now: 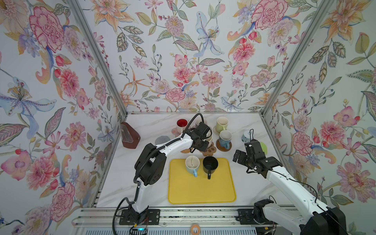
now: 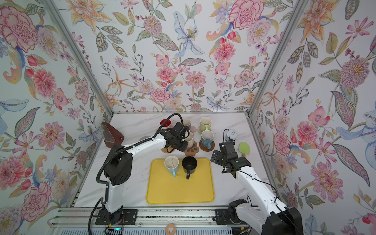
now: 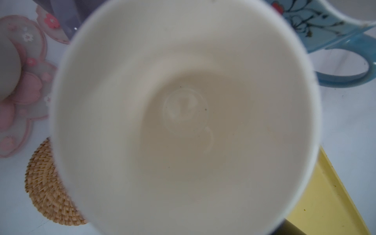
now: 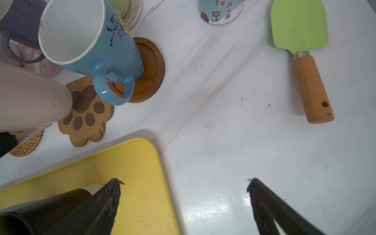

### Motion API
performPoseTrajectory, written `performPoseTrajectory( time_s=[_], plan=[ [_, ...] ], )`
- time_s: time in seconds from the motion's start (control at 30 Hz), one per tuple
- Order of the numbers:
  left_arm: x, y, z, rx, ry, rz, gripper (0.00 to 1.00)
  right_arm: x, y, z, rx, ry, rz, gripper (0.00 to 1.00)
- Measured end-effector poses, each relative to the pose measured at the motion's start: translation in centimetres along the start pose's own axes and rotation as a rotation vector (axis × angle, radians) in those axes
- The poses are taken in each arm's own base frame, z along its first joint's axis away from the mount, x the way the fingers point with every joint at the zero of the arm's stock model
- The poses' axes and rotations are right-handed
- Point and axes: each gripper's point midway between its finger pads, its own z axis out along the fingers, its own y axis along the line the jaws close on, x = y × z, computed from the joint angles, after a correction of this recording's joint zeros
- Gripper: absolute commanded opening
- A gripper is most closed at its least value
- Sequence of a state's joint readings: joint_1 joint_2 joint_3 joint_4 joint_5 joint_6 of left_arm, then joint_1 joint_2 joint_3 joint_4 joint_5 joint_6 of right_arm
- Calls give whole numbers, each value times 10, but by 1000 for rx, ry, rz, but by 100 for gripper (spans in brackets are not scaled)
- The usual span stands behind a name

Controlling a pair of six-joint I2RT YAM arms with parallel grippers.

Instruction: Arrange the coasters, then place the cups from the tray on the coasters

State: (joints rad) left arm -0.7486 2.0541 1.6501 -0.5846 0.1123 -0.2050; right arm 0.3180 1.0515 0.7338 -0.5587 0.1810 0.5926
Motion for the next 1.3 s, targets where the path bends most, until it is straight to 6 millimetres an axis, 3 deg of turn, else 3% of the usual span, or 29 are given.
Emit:
performPoseTrajectory(
  time_s=[0.57, 1.3],
  plan=[
    [4, 0, 15, 9, 26, 3, 0, 1, -3, 2, 18, 5, -1, 99],
    [2, 4, 15, -26, 54, 24, 0, 1, -4, 5, 27, 14, -1, 99]
  ],
)
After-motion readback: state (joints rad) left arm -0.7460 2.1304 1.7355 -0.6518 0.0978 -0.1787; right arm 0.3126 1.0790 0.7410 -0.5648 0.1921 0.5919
